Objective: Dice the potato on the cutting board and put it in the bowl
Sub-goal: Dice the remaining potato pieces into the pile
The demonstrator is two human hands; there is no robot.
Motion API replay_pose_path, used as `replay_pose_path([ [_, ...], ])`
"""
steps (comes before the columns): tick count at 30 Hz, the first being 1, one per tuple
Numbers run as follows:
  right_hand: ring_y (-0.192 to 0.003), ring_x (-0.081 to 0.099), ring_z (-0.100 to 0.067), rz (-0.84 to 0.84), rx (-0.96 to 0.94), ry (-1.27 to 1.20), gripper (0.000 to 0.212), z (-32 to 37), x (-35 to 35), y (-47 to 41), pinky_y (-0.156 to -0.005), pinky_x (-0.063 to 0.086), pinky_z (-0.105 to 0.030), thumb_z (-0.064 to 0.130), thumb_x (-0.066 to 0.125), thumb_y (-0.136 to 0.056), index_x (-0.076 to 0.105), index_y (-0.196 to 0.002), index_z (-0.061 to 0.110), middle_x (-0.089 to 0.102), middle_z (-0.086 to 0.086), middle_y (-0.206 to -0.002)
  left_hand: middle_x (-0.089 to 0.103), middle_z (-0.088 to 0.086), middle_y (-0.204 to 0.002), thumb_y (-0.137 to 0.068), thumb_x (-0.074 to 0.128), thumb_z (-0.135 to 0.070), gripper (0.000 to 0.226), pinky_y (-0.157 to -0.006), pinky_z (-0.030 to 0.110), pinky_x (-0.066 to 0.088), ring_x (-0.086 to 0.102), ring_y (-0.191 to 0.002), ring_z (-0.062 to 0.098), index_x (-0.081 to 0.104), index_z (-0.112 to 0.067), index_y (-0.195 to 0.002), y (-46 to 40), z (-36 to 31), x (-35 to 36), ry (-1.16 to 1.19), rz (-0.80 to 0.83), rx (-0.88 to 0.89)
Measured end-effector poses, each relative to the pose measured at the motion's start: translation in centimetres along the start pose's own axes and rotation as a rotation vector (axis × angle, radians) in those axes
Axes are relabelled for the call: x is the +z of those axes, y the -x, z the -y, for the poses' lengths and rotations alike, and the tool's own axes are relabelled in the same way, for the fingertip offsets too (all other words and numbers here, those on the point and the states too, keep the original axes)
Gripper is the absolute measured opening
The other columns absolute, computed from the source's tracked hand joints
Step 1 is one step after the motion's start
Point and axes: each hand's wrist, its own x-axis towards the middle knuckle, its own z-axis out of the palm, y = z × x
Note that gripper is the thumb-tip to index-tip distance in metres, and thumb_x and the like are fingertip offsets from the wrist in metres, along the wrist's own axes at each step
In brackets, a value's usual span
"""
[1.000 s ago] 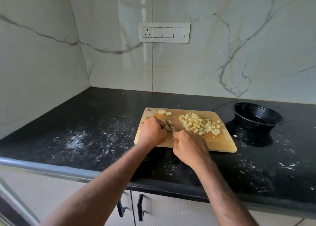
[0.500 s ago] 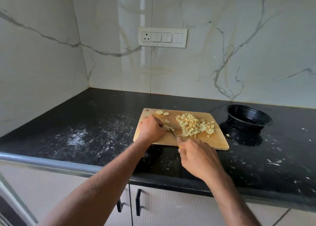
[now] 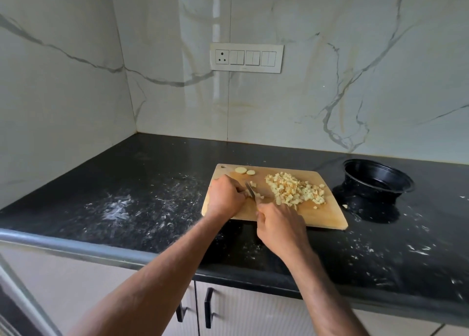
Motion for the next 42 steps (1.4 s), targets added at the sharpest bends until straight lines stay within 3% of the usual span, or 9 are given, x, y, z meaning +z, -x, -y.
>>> replay_pose_path([
  [4,-0.053,0.045,-0.007,0.012,-0.013,-0.033,0.028,-0.1,0.3,-0.1,-0.046,0.026,-0.020,0.022,0.055,-0.099,0.069,-0.124,0.022,0.071,0.008,-0.078,0.065,0.004,-0.061,-0.078,0.064,-0.006,0.016,-0.060,0.034,0.052,0.061,-0.067,0.028,0.073,-0.008,-0.064,0.2,-0.4,0.4,-0.050,-0.026,0.013],
  [9,-0.061,0.051,-0.013,0.064,-0.037,-0.025,0.029,-0.2,-0.2,0.8,-0.052,0.036,-0.028,0.022,0.051,-0.101,0.068,-0.124,0.021,0.067,0.006,-0.081,0.070,0.009,-0.067,-0.075,0.064,-0.005,0.013,-0.062,0.040,0.057,0.063,-0.067,0.030,0.075,-0.005,-0.069,0.2,-0.4,0.5,-0.061,-0.032,0.028],
  [12,-0.073,0.062,-0.009,0.104,-0.056,-0.025,0.035,-0.7,-1.0,1.8,-0.057,0.050,-0.027,0.025,0.051,-0.101,0.063,-0.134,0.023,0.071,0.011,-0.102,0.064,-0.002,-0.062,-0.078,0.067,-0.007,0.012,-0.062,0.034,0.054,0.062,-0.069,0.026,0.077,-0.009,-0.072,0.1,-0.4,0.6,-0.052,-0.038,0.025],
  [14,-0.072,0.062,-0.005,0.094,-0.048,-0.023,0.037,-1.3,-1.8,2.1,-0.053,0.047,-0.022,0.028,0.052,-0.101,0.061,-0.136,0.026,0.072,0.014,-0.111,0.068,-0.001,-0.068,-0.081,0.068,-0.009,0.012,-0.064,0.032,0.054,0.063,-0.072,0.024,0.078,-0.010,-0.074,0.0,-0.4,0.6,-0.042,-0.037,0.008],
  [19,-0.047,0.045,-0.003,-0.039,0.064,-0.017,0.030,-1.7,-2.6,2.6,-0.040,0.022,-0.017,0.033,0.054,-0.101,0.067,-0.128,0.029,0.065,0.013,-0.069,0.063,-0.007,-0.067,-0.084,0.069,-0.010,0.020,-0.063,0.035,0.055,0.053,-0.063,0.014,0.073,-0.017,-0.066,-0.6,0.3,0.6,0.063,-0.002,-0.049],
  [26,-0.057,0.058,-0.004,0.011,-0.098,0.013,0.040,0.6,-0.3,1.2,-0.048,0.051,-0.021,0.026,0.052,-0.102,0.055,-0.142,0.026,0.067,0.012,-0.077,0.065,-0.016,-0.060,-0.080,0.060,-0.005,0.030,-0.044,0.004,0.039,0.059,-0.063,-0.001,0.070,-0.023,-0.058,-1.2,0.5,-0.2,0.365,-0.145,-0.158],
  [30,-0.048,0.048,0.001,-0.022,0.056,0.042,0.024,-1.1,-0.5,0.4,-0.042,0.030,-0.011,0.025,0.055,-0.101,0.070,-0.120,0.024,0.059,0.015,-0.068,0.068,-0.012,-0.070,-0.083,0.063,-0.007,0.026,-0.045,0.004,0.039,0.062,-0.068,0.003,0.072,-0.023,-0.064,-2.1,0.8,-0.1,0.326,-0.094,-0.134],
  [37,-0.046,0.040,0.001,-0.067,0.089,0.024,0.029,-0.9,0.4,-0.9,-0.041,0.021,-0.011,0.030,0.057,-0.100,0.067,-0.126,0.026,0.069,0.014,-0.079,0.072,-0.005,-0.082,-0.086,0.066,-0.002,0.020,-0.065,0.015,0.047,0.065,-0.076,0.007,0.079,-0.016,-0.082,-5.2,1.5,-0.1,0.217,-0.042,-0.019],
  [42,-0.060,0.056,-0.005,-0.075,0.173,0.027,0.039,-1.5,0.7,-1.7,-0.053,0.048,-0.019,0.029,0.060,-0.098,0.059,-0.137,0.027,0.069,0.010,-0.081,0.070,0.000,-0.112,-0.090,0.073,-0.019,0.029,-0.094,0.038,0.054,0.063,-0.101,0.018,0.073,-0.022,-0.119,-8.5,1.8,-0.2,-0.001,0.100,0.052],
])
